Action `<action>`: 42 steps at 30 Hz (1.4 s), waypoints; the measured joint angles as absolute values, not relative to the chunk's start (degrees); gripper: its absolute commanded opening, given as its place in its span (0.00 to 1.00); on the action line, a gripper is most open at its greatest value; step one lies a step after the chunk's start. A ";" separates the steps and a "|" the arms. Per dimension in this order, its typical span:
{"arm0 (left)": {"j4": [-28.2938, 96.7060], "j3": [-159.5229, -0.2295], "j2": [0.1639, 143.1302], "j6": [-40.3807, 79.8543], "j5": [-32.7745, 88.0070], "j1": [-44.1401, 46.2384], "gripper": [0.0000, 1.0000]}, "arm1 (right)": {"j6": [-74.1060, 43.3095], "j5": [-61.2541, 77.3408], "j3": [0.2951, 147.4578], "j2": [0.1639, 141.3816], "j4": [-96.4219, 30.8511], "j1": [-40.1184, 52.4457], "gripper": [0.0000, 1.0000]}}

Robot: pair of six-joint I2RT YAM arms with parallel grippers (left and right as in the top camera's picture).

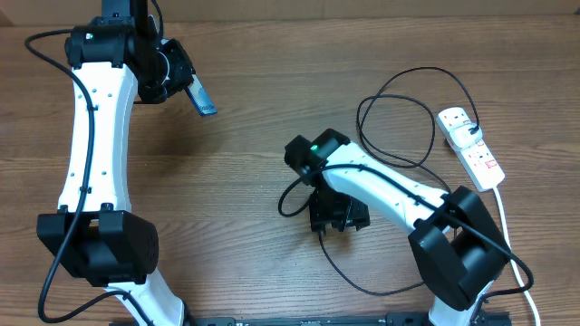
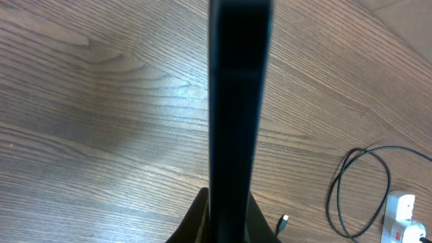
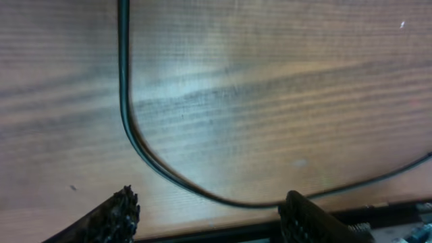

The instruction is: Plug charger to phone and switch on socket

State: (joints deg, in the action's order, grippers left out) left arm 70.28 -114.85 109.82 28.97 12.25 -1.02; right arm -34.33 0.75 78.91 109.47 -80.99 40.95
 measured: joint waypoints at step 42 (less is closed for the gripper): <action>70.28 -114.85 109.82 28.97 12.43 -1.02 0.04 | -32.56 -2.90 83.33 119.33 -56.90 32.01 0.22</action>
